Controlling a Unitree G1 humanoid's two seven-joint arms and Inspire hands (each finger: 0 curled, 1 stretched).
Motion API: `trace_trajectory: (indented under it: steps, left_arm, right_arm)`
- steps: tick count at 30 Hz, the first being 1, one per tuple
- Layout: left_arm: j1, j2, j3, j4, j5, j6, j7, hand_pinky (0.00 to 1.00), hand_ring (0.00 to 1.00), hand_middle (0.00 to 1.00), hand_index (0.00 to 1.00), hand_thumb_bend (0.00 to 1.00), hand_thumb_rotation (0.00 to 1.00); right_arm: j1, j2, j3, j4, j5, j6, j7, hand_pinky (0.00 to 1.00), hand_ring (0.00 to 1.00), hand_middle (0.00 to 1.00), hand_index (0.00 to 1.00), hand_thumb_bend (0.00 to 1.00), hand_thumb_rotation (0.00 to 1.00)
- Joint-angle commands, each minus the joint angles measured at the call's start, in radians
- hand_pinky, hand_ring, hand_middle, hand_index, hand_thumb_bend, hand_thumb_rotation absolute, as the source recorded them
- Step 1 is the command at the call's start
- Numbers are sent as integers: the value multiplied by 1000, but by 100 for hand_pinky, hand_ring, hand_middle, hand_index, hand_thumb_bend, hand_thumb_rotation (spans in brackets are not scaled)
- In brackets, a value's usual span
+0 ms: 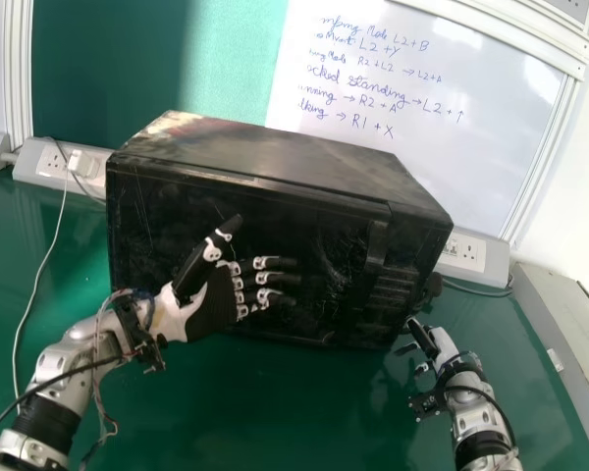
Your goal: Open the door of oven
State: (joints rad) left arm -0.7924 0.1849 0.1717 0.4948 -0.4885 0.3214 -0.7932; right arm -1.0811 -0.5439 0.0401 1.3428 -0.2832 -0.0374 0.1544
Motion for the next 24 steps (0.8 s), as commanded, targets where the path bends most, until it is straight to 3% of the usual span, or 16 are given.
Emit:
trace_trajectory:
  steps: [1,15,24]
  left_arm:
    - [8,-11,12,19,-23,-9,-25,46,75,87,88,100,91]
    - [16,-33,32,32,-72,3,-79,57,86,94,99,100,90]
    - [6,-29,40,72,-87,3,-104,66,92,99,100,100,88]
  right_arm:
    - [-15,17,2,-12,3,-29,22,14,22,38,74,64,62]
    - [-17,19,-3,-11,7,-32,29,13,21,38,73,62,63]
    - [-18,21,-8,-11,12,-26,31,13,22,38,74,65,64]
